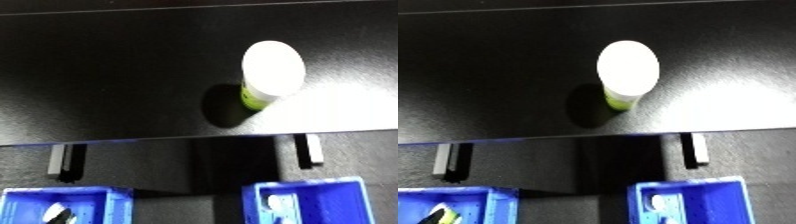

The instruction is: Pick up the object and place it into the box

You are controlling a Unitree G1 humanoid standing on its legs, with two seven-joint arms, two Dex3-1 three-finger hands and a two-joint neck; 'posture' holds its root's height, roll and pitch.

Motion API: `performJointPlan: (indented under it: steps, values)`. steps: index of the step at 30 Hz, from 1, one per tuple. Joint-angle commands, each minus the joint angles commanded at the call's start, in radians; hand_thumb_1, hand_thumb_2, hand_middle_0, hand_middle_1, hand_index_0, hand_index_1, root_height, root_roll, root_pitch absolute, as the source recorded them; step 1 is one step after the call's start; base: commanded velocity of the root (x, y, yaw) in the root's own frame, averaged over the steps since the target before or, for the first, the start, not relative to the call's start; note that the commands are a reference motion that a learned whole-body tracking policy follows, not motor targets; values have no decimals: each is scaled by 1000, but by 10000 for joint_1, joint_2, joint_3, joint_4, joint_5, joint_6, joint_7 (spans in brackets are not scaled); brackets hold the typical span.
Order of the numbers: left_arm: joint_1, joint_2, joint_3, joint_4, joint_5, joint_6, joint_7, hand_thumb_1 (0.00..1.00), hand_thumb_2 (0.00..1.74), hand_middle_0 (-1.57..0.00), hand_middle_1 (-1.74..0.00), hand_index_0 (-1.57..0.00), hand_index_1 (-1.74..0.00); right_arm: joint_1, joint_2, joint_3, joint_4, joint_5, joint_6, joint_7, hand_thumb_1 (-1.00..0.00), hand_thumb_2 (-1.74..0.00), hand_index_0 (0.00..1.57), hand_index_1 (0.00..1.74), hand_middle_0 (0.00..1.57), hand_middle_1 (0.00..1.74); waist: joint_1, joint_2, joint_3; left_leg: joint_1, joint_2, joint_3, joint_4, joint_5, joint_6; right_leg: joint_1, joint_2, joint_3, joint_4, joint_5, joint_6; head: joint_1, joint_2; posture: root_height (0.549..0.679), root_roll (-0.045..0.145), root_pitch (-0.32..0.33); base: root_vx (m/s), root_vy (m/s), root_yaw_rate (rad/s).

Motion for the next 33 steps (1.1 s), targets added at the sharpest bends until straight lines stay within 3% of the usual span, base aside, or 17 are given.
performJointPlan:
  steps: [7, 12, 16, 20, 24, 27, 33]
  values:
    - [56, -65, -164, 70, 295, 188, 235, 0, 0, 0, 0, 0, 0, -82, -188, 68, -205, -379, -42, 19, 0, 0, 0, 0, 0, 0, -91, 22, -54, 43, 24, 60, 137, -106, 14, 12, 36, 58, 107, -45, -53, 787, -303, 636, 26, -59, 7, 13, -63]
    - [161, -92, -453, -73, 850, 219, 354, 0, 0, 0, 0, 0, 0, -192, -538, 173, -828, -781, 27, -42, 0, 0, 0, 0, 0, 0, -118, 68, -38, 31, 12, 49, 172, -129, -6, 8, 10, 60, 140, -56, -74, 997, -945, 636, 30, -58, -17, 18, -17]
    - [253, -142, -576, -255, 747, 374, 499, 0, 0, 0, 0, 0, 0, -388, -973, 312, -1733, -1014, 290, 5, 0, 0, 0, 0, 0, 0, -142, 49, 13, 28, 3, 19, 161, -136, -9, 7, 9, 74, 120, -55, -89, 865, -1954, 636, 31, -56, -26, 13, -32]
    - [289, -179, -679, -185, 667, 340, 556, 0, 0, 0, 0, 0, 0, -580, -1386, 414, -2552, -1277, 440, 283, 0, 0, 0, 0, 0, 0, -196, -2, 37, 22, 22, -11, 147, -152, -3, -7, -7, 101, 93, -41, -93, 592, -2538, 636, 31, -56, -11, 16, -46]
    - [408, -190, -644, -18, 734, 191, 502, 0, 0, 0, 0, 0, 0, -594, -1702, 408, -3445, -1559, 615, 777, 0, 0, 0, 0, 0, 0, -261, -75, 6, 73, 60, -4, 132, -189, -8, 2, -36, 112, 112, -69, -59, 299, -2548, 636, 30, -58, 23, 2, -37]
    - [466, -130, -516, 73, 806, 122, 437, 0, 0, 0, 0, 0, 0, -480, -1948, 454, -4422, -1746, 1167, 1239, 0, 0, 0, 0, 0, 0, -293, -152, -42, 67, 97, 35, 117, -191, -35, -8, -43, 97, 97, -91, -46, 121, -2467, 636, 30, -55, 10, -19, -35]
    - [623, 87, -252, 77, 966, 143, 349, 0, 0, 0, 0, 0, 0, -265, -2535, 548, -6364, -1599, 2948, 3542, 0, 0, 0, 0, 0, 0, -347, -346, -104, 36, 182, 112, 126, -191, -101, 10, -60, 40, 60, -129, -58, -206, -2155, 636, 30, -52, 12, -28, -19]
